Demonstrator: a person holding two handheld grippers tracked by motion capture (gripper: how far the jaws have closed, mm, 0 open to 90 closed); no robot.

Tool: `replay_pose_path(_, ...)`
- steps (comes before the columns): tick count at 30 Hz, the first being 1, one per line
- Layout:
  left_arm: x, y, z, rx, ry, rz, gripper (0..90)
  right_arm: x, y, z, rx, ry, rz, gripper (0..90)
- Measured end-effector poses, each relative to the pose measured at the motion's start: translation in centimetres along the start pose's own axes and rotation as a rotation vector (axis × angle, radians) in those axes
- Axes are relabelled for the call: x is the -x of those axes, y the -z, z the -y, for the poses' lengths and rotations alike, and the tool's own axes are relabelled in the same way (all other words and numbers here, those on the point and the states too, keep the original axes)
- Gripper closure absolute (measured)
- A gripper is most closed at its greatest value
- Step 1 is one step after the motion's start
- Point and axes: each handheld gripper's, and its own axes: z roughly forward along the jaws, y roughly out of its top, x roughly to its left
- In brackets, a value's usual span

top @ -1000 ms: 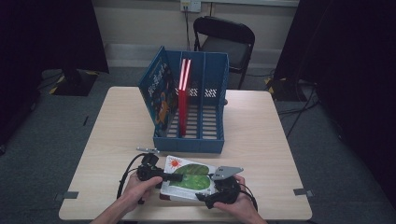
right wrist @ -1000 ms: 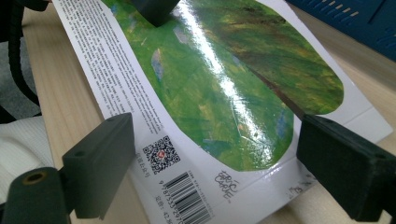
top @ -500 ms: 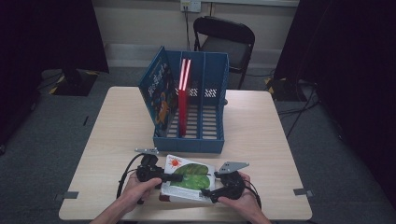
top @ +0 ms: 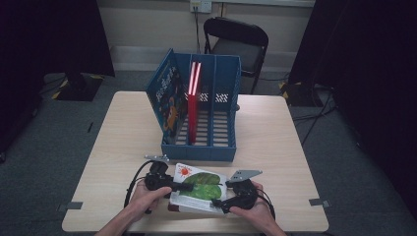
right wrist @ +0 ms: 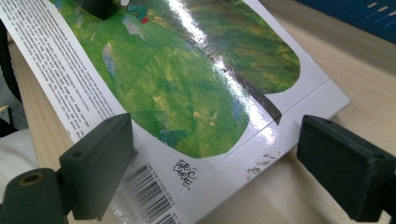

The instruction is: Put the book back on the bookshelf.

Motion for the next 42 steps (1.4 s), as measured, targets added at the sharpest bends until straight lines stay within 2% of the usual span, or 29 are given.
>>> replay_pose_path(1, 0.0, -0.1, 0.0, -0.008, 0.005, -0.002, 59.7, -0.1, -0.1, 0.0, -0.003, 0.003, 0.002, 9.8)
replay_pose_path(3, 0.0, 0.0, 0.0, -0.008, -0.014, 0.002, 60.2, -0.1, -0.1, 0.0, -0.005, 0.013, 0.008, 9.7)
replay_pose_path(4, 0.1, 0.0, 0.0, 0.002, -0.022, 0.022, 61.8, -0.1, -0.1, 0.0, -0.006, 0.012, 0.006, 9.8)
replay_pose_path(5, 0.3, 0.1, 0.0, 0.008, -0.04, 0.031, 63.6, -0.1, -0.1, 0.0, -0.005, 0.008, 0.001, 10.1)
replay_pose_path(10, 1.2, 0.3, -0.2, 0.019, -0.152, 0.012, 63.9, 0.1, 0.1, 0.0, 0.001, -0.001, -0.012, 8.5)
replay_pose_path(14, 2.3, 0.5, -0.2, 0.03, -0.225, -0.013, 63.9, 0.2, 0.5, 0.1, 0.014, -0.01, 0.003, 9.0)
replay_pose_path(16, 2.7, 0.6, -0.2, 0.032, -0.248, -0.025, 63.8, 0.2, 0.7, 0.1, 0.024, -0.016, 0.0, 9.0)
replay_pose_path(20, 3.1, 0.7, 0.0, 0.033, -0.286, -0.009, 65.1, 0.4, 0.8, 0.1, 0.022, -0.033, 0.0, 8.1)
replay_pose_path(23, 3.6, 0.9, 0.4, 0.022, -0.331, 0.005, 67.7, 1.0, 0.6, 0.1, 0.024, -0.083, -0.068, 8.1)
replay_pose_path(25, 3.8, 1.0, 0.6, 0.012, -0.347, -0.007, 68.4, 1.0, 0.6, 0.0, 0.03, -0.092, -0.094, 8.3)
replay_pose_path(28, 3.8, 1.0, 0.7, 0.005, -0.347, -0.007, 69.7, 0.4, 0.5, -0.3, 0.043, -0.057, -0.115, 15.7)
replay_pose_path(31, 3.7, 1.0, 0.6, 0.002, -0.34, -0.014, 70.5, -0.3, 0.7, -0.5, 0.048, -0.021, -0.069, 16.2)
replay_pose_path(34, 3.4, 1.1, 0.5, 0.008, -0.332, -0.032, 71.0, -0.2, 1.5, -0.6, 0.091, -0.004, -0.044, 28.6)
replay_pose_path(37, 3.2, 1.0, 0.4, -0.007, -0.347, -0.071, 71.3, -0.2, 2.5, -0.8, 0.142, 0.014, -0.018, 40.7)
replay_pose_path(39, 3.1, 0.7, 0.6, -0.031, -0.366, -0.089, 71.4, -0.3, 2.9, -1.0, 0.164, 0.029, 0.01, 43.2)
replay_pose_path(42, 2.9, 0.4, 0.7, -0.05, -0.367, -0.101, 71.0, -0.1, 3.2, -1.2, 0.172, 0.03, 0.009, 46.3)
